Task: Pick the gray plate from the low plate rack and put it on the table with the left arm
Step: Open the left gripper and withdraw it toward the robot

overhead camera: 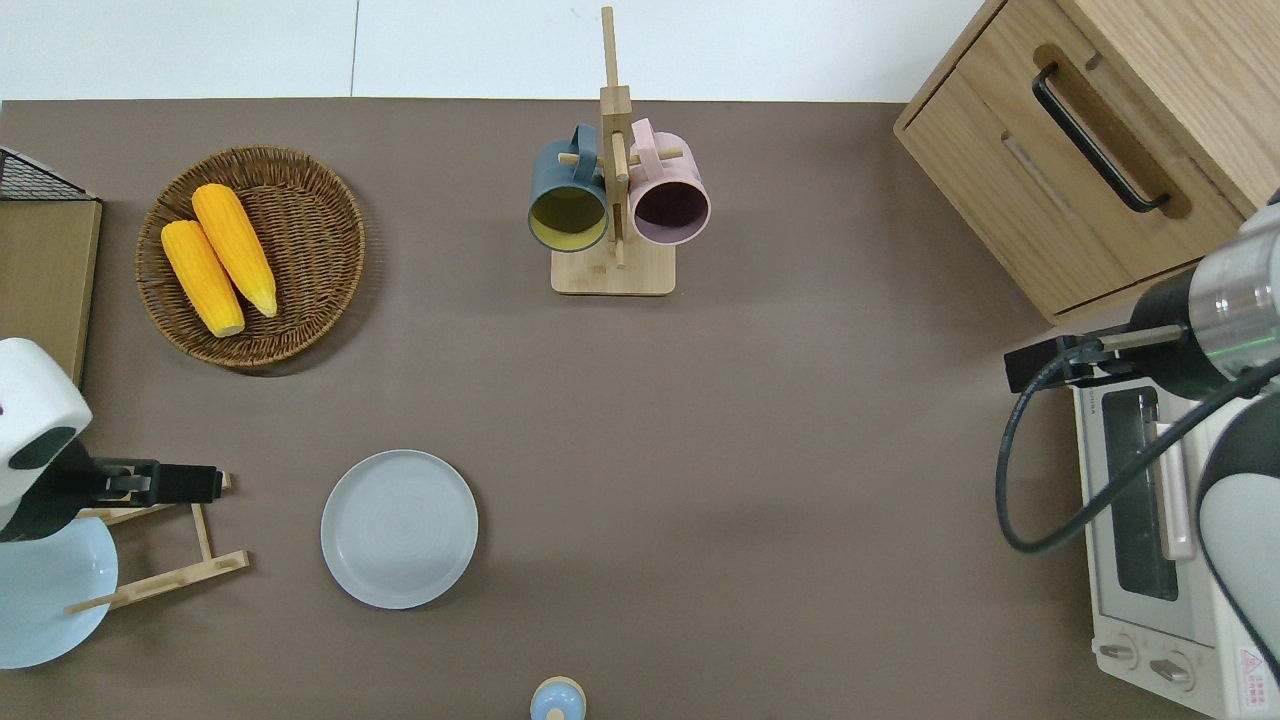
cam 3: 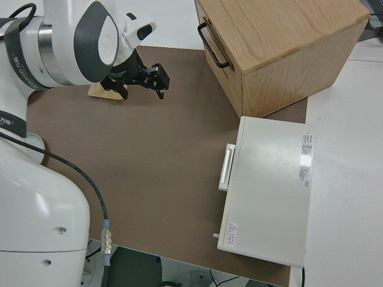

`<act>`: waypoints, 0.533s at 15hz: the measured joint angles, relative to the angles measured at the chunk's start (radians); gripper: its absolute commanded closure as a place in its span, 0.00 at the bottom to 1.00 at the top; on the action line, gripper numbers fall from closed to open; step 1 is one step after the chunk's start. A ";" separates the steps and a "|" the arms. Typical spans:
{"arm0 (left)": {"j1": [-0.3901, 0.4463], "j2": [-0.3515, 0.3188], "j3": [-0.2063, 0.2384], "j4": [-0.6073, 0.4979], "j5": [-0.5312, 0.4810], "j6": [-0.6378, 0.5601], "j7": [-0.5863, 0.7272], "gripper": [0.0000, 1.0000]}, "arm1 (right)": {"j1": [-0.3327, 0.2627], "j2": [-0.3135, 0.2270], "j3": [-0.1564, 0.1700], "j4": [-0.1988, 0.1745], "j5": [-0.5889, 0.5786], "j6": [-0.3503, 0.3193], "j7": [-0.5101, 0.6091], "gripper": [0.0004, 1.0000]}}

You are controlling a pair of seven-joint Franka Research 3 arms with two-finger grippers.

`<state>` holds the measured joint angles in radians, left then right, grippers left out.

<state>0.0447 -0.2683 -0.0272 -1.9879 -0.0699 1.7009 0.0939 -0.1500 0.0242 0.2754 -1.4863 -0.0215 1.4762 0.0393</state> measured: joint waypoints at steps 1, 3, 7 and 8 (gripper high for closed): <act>0.000 0.000 0.001 0.013 0.000 -0.008 0.000 0.00 | 0.000 0.000 0.000 0.000 0.000 0.000 0.000 0.02; 0.000 0.003 -0.003 0.036 0.001 -0.012 0.000 0.00 | 0.000 0.000 0.000 0.000 0.000 0.000 0.000 0.02; 0.000 0.008 0.000 0.061 0.013 -0.050 -0.001 0.01 | 0.000 0.000 0.000 0.000 0.000 0.000 0.000 0.02; -0.001 0.008 -0.001 0.061 0.024 -0.053 0.000 0.02 | 0.000 0.000 0.000 0.000 0.000 0.000 0.000 0.02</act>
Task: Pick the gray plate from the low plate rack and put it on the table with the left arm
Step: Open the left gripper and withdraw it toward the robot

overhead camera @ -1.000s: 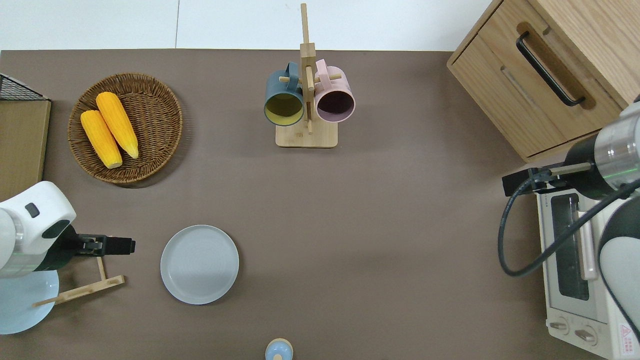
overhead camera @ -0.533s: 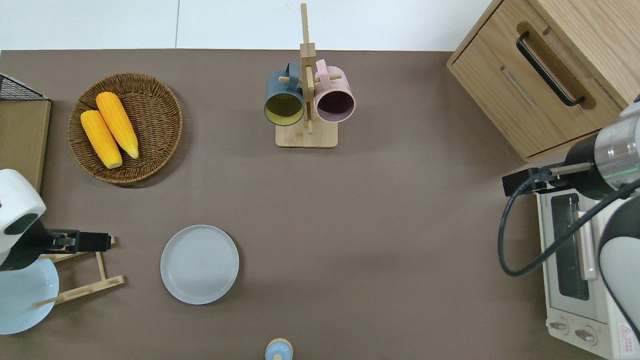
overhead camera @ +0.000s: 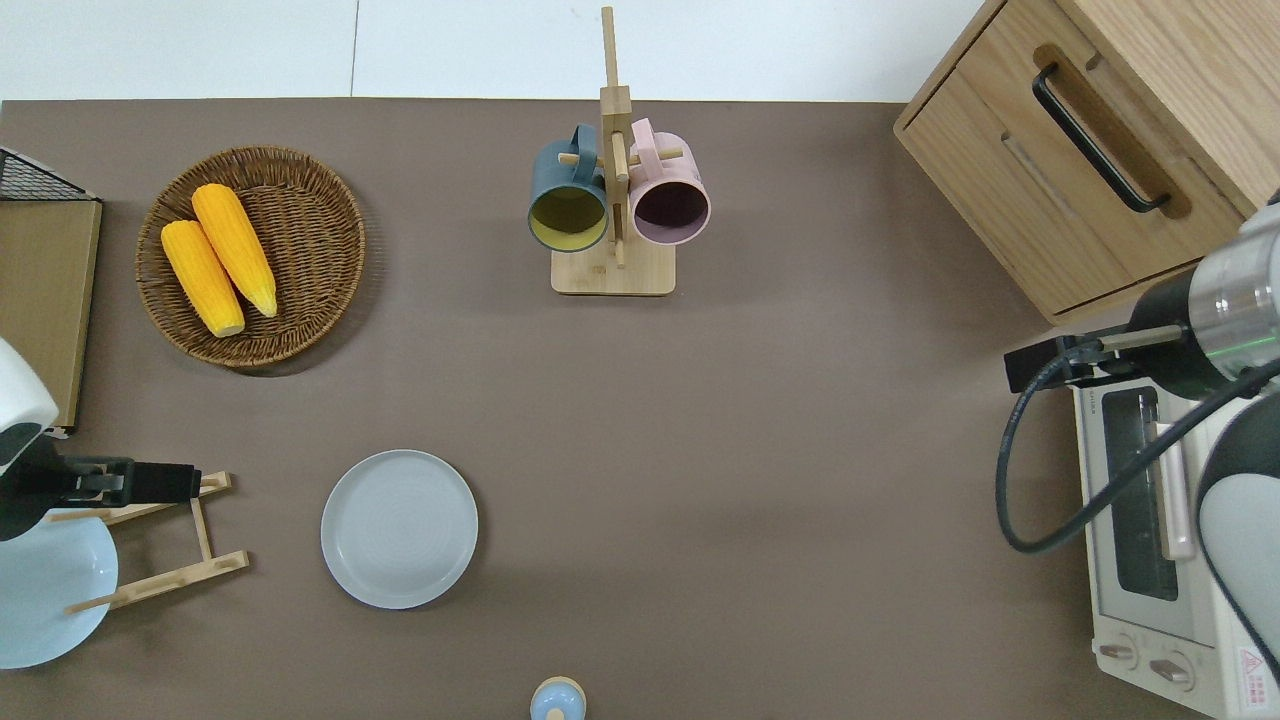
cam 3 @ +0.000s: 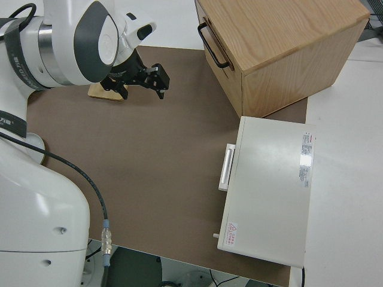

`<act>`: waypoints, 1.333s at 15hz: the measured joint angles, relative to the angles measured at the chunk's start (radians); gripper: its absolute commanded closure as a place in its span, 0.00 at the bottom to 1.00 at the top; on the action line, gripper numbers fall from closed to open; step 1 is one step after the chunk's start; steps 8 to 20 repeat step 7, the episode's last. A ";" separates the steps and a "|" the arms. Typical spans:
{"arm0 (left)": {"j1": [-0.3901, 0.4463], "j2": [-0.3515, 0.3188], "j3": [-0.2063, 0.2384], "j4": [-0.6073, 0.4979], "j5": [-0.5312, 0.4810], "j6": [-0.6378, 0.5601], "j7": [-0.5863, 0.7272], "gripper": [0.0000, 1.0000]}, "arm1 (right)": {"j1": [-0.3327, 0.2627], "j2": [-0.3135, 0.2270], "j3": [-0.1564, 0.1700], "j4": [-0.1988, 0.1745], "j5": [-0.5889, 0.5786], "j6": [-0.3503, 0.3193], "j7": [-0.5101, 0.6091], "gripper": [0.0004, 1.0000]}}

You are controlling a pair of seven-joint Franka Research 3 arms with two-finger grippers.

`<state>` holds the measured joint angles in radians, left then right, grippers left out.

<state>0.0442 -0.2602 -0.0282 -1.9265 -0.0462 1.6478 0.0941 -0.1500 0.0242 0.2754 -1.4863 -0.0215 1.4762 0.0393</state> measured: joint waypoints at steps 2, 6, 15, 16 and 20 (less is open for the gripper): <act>-0.002 0.001 -0.007 0.000 0.021 -0.002 0.001 0.02 | 0.000 0.000 0.000 0.000 0.000 0.000 0.000 0.02; -0.003 0.002 -0.012 0.000 0.033 -0.010 0.023 0.01 | 0.000 0.000 0.000 0.000 0.000 0.000 0.000 0.02; -0.003 0.002 -0.012 0.001 0.034 -0.011 0.026 0.01 | 0.000 0.000 0.000 0.000 0.000 0.000 0.000 0.02; -0.003 0.002 -0.012 0.001 0.034 -0.011 0.026 0.01 | 0.000 0.000 0.000 0.000 0.000 0.000 0.000 0.02; -0.003 0.002 -0.012 0.001 0.034 -0.011 0.026 0.01 | 0.000 0.000 0.000 0.000 0.000 0.000 0.000 0.02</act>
